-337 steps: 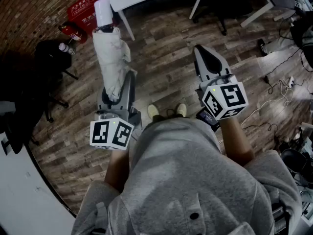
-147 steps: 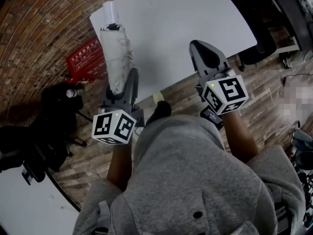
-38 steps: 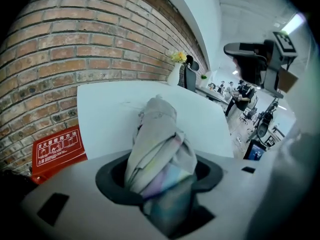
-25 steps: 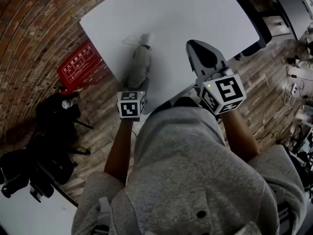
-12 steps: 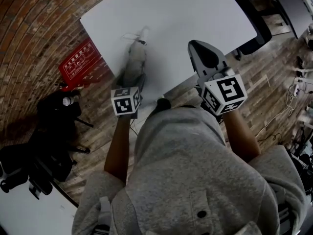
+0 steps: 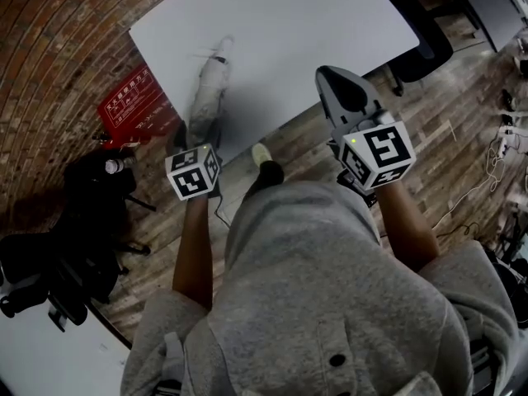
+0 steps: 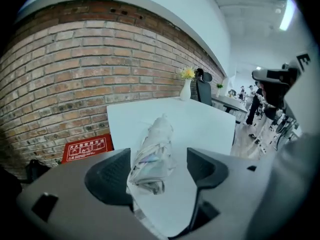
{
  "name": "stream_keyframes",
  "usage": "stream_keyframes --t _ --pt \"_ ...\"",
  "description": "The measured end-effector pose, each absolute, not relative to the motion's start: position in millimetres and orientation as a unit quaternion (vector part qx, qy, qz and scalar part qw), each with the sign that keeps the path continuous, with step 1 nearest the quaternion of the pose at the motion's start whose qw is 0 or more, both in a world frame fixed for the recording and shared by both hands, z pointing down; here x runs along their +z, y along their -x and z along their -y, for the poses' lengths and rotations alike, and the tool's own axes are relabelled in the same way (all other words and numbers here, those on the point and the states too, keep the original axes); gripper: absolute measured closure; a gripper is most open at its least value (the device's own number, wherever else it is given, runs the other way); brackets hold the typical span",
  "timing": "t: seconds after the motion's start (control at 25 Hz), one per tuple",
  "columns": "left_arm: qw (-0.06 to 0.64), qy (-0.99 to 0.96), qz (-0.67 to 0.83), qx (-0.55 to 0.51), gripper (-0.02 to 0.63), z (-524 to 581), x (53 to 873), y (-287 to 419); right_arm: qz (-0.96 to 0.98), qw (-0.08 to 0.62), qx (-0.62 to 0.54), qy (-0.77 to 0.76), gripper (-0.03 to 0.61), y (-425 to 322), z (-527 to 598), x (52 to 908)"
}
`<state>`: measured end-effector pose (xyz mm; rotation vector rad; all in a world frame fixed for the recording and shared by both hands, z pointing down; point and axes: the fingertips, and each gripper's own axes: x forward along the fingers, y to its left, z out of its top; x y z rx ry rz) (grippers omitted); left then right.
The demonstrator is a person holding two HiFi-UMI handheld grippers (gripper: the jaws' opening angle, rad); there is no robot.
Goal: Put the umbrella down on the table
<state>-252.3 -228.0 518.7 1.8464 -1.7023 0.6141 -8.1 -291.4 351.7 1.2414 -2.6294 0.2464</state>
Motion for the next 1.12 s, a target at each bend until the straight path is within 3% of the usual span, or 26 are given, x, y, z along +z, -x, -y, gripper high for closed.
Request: stream_keyframes --t 0.32,0.48,0.56,0.6,1.12 --pt "0.222 -0.705 0.649 0.181 0.279 196.1 439.6 188.3 0.896 0.096 0.084 -0.425 0.548 -39.4 248.4 345.6" --pt "0.189 -0.708 0.663 0.152 0.421 172.8 400.5 151.1 0.898 0.09 0.081 -0.423 0.548 -60.8 219.8 344.5" --pt "0.174 -0.702 0.676 0.142 0.555 159.1 384.9 137.0 0.899 0.088 0.078 -0.422 0.548 -71.9 205.5 343.7" --pt "0.168 -0.701 0.679 0.138 0.591 152.0 378.1 130.2 0.899 0.088 0.077 -0.422 0.548 -77.1 198.6 343.1" --pt "0.149 -0.717 0.666 0.14 0.598 82.4 347.9 63.8 0.894 0.068 0.072 -0.438 0.548 -133.1 133.2 332.2"
